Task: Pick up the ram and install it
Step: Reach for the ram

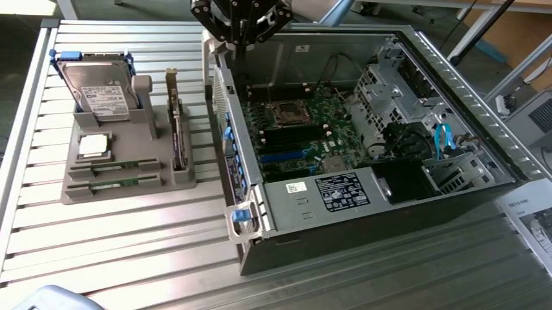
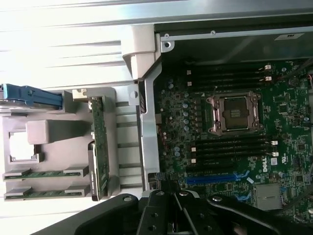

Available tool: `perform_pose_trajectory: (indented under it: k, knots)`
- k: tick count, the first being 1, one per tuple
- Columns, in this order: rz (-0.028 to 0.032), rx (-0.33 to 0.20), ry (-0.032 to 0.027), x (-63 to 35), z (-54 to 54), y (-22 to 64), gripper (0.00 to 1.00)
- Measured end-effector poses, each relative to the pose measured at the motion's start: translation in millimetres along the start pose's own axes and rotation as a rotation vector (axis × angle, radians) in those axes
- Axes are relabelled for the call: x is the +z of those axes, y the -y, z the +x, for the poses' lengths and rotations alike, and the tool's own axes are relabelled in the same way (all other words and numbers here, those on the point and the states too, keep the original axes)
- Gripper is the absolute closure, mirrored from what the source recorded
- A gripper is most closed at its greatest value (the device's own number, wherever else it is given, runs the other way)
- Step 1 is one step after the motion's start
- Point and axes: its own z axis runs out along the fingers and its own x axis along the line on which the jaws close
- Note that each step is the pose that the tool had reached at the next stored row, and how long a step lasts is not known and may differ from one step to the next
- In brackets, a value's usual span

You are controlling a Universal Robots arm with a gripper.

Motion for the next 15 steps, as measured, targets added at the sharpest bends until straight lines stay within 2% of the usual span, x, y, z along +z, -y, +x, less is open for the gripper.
perform_pose_trajectory:
  k: [15]
  knots:
    - [0.0000, 0.000, 0.0000, -0.8, 29.5, 2.2, 0.90]
